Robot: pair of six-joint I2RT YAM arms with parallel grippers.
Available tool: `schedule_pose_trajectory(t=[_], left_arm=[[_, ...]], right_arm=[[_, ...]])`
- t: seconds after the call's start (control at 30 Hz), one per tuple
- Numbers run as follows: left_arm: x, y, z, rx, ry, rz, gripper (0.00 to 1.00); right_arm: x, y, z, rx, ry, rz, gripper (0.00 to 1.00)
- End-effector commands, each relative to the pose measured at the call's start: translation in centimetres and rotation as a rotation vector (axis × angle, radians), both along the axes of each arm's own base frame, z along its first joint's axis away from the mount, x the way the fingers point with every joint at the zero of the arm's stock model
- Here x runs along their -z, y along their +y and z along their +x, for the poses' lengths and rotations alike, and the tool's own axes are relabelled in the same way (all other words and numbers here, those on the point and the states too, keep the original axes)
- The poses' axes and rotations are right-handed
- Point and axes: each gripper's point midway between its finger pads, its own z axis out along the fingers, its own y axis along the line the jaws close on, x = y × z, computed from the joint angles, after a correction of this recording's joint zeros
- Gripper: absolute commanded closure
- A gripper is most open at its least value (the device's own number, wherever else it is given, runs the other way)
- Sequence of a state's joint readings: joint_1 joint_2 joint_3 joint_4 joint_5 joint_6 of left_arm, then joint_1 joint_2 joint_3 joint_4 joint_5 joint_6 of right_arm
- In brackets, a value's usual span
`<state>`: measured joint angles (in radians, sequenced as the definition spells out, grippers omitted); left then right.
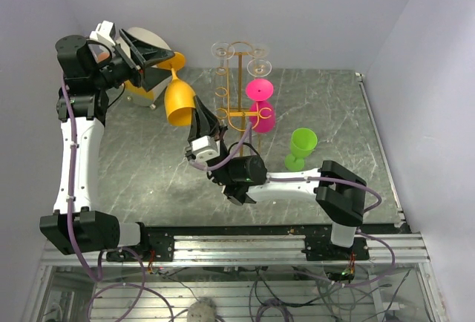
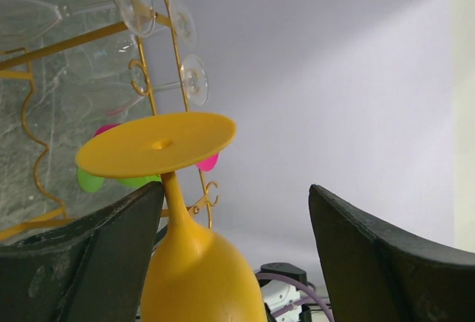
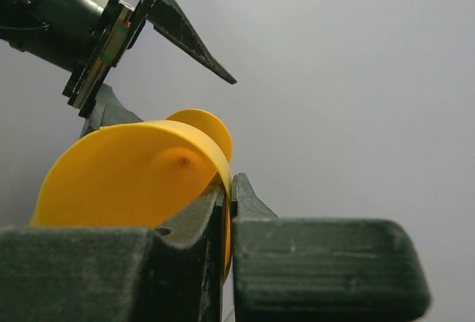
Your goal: Place the wine glass upside down on the wine glass rack
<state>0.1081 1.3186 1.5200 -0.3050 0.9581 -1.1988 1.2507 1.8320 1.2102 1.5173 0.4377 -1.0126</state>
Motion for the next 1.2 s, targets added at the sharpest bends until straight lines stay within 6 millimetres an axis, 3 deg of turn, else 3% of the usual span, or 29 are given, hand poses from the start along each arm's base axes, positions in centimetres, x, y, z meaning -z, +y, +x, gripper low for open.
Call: schedule_pose_trajectory(t=[0.0,0.33,0.53,0.77,0.97,1.17], left_arm=[[-2.5,-0.1,-0.7,0.032,-0.042,-0.036,0.14],[-2.0,-0.2,-1.1,0.035,-0.039,-0.046,0.26],[-2.2,-0.3,-1.5,0.043,-0.05,-0.052,0.47],[-2.5,-0.6,-1.9,0.067,-0.072,-0.053,0.52],[-2.8,-0.9,-2.4,0.093,-0.093,-0.054,0.83],[-2.2,-0.9,-2.1,0.1,-0.097,-0.036,0.77]], right_arm=[[-5.1,-5.1,-2.0,0.014,-0.117,0.301,1.0],[-4.8,-3.8,-1.8,0.048,-0.131,0.287,1.0],[-4.6,-3.1,-2.0,0.062,-0.144,0.271,1.0],[-4.6,-2.3,-2.2,0.061,-0.156,0.263,1.0],[-4.4,-1.9,-2.3,0.058,-0.156,0.263,1.0],[-4.5,-2.0,-2.7,-0.002,-0.135,0.294,1.0]])
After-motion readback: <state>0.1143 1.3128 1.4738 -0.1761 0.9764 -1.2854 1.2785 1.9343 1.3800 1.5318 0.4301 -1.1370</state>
